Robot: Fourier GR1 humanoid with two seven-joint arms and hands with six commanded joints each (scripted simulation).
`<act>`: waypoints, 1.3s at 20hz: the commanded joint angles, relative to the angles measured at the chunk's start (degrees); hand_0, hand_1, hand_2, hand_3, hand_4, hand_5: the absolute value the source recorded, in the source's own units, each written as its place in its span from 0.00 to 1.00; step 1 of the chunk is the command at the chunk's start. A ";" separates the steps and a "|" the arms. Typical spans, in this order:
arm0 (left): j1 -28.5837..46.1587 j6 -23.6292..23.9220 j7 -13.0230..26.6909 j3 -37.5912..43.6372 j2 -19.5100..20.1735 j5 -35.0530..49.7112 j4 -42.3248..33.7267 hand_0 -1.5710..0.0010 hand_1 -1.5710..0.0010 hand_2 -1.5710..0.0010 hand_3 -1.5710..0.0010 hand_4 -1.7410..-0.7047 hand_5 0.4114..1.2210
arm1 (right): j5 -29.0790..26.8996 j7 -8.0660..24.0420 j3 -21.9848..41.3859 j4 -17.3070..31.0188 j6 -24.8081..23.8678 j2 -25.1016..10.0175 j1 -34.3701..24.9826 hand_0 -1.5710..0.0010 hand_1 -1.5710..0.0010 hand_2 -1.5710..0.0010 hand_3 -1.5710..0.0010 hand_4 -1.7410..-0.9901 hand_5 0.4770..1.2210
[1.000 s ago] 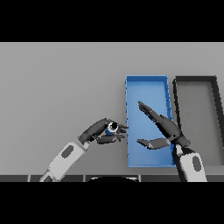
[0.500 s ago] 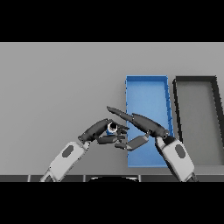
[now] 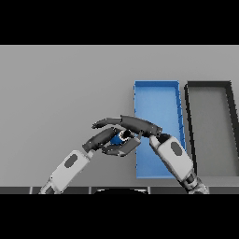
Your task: Pick up the blue pipe and place it into the blue bin.
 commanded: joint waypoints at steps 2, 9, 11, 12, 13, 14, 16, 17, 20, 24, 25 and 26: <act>0.27 -1.18 6.04 -1.04 0.73 -1.45 -1.46 0.48 0.55 0.57 0.58 0.25 1.00 | 0.54 -1.10 1.16 1.52 0.62 1.28 -1.32 0.54 0.55 0.53 0.60 0.41 0.06; 3.26 -2.24 4.94 3.39 -5.35 -0.09 -1.02 0.13 0.14 0.20 0.16 0.05 1.00 | -5.63 -8.74 3.95 3.55 -1.75 0.39 -1.46 0.11 0.12 0.11 0.16 0.39 0.66; 3.16 -3.39 4.98 4.04 -6.15 -0.48 -0.45 0.08 0.09 0.14 0.11 0.03 1.00 | -1.61 -13.07 5.53 3.24 -2.23 -1.60 -2.19 0.07 0.07 0.07 0.10 0.39 0.78; 3.15 -3.97 5.87 4.85 -6.26 -0.03 -0.92 0.07 0.07 0.13 0.08 0.03 1.00 | -1.99 -13.36 5.72 3.10 -2.54 -2.84 -2.62 0.06 0.06 0.06 0.08 0.38 0.83; 3.50 -4.30 5.74 5.38 -6.21 -0.19 -1.39 0.05 0.06 0.11 0.07 0.02 1.00 | -2.50 -13.53 6.35 3.03 -3.12 -3.25 -3.13 0.05 0.05 0.05 0.07 0.37 0.86; 3.69 -4.58 5.61 5.67 -6.44 -0.37 -1.38 0.04 0.05 0.11 0.05 0.02 1.00 | -2.85 -13.89 6.87 2.45 -3.83 -3.72 -2.81 0.04 0.04 0.04 0.05 0.36 0.89; 3.81 -5.63 3.70 6.53 -5.94 -1.42 -1.40 0.09 0.14 0.22 0.15 0.09 1.00 | -4.06 -14.57 7.26 2.44 -5.83 -4.05 -2.62 0.02 0.02 0.02 0.03 0.35 0.93; 3.69 -5.99 3.10 6.30 -5.13 -3.16 -1.86 0.26 0.31 0.38 0.32 0.20 1.00 | -5.67 -14.64 7.07 2.96 -6.54 -4.46 -2.74 0.02 0.02 0.02 0.03 0.34 0.94; 3.18 -9.48 0.88 5.10 -3.97 -8.92 -1.11 0.62 0.65 0.68 0.65 0.51 1.00 | -6.23 -12.56 7.97 3.21 -6.77 -5.11 -3.72 0.01 0.01 0.01 0.01 0.33 0.97; 2.99 -10.21 -3.67 6.36 -4.12 -12.13 0.03 0.85 0.86 0.87 0.86 0.72 0.64 | -7.27 -12.44 8.25 2.06 -6.75 -5.20 -4.14 0.00 0.00 0.00 0.01 0.33 0.99; 3.31 -10.50 -3.98 6.53 -3.65 -12.55 -0.36 0.88 0.88 0.90 0.89 0.75 0.54 | -6.79 -12.82 8.80 1.73 -7.11 -4.94 -3.60 0.00 0.00 0.00 0.00 0.33 0.99; 3.02 -10.05 -2.35 6.64 -4.15 -13.33 -0.01 0.90 0.91 0.92 0.91 0.77 0.46 | -6.22 -12.65 9.13 1.87 -7.38 -4.75 -3.54 0.00 0.00 0.00 0.00 0.33 0.99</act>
